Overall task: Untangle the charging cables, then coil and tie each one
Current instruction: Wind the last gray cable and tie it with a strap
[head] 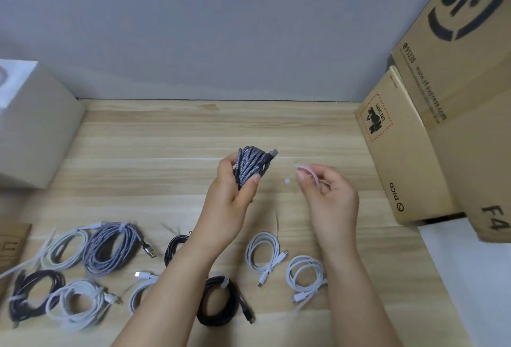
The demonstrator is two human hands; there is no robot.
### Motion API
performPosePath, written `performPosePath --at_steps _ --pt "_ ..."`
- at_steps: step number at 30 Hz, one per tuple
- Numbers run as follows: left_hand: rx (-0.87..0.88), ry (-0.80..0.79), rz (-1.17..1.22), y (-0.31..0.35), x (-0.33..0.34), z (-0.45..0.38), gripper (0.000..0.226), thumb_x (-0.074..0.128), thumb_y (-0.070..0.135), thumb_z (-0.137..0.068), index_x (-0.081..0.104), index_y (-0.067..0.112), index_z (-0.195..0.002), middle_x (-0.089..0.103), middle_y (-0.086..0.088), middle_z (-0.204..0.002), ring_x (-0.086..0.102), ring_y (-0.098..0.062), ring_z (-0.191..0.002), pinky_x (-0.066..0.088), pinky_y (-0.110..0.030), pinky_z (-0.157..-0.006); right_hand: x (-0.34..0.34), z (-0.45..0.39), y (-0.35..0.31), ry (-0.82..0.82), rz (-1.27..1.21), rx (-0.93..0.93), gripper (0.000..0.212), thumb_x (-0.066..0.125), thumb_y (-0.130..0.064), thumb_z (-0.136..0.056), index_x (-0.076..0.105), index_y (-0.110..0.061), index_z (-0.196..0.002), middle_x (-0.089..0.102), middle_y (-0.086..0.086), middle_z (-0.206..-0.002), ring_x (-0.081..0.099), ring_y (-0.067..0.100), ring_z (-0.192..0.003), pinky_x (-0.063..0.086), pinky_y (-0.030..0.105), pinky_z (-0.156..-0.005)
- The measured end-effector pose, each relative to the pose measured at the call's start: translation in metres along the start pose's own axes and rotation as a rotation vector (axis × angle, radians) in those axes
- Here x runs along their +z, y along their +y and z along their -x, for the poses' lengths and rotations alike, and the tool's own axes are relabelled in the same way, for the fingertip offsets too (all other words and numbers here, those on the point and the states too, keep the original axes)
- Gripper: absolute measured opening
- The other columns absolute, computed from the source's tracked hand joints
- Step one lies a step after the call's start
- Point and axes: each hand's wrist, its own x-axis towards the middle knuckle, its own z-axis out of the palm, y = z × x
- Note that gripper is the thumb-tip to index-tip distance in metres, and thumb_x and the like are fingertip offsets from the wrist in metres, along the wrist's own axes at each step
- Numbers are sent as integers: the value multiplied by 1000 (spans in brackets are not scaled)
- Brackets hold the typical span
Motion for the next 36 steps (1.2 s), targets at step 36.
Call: performPosePath --at_steps 36 --pt "198 -148 -99 42 -48 47 67 54 15 -93 12 18 -144 61 15 -93 59 4 -83 43 -9 -77 41 77 -60 -208 -82 59 25 47 -6 -93 52 -11 -70 36 6 -47 30 12 -40 26 25 -40"
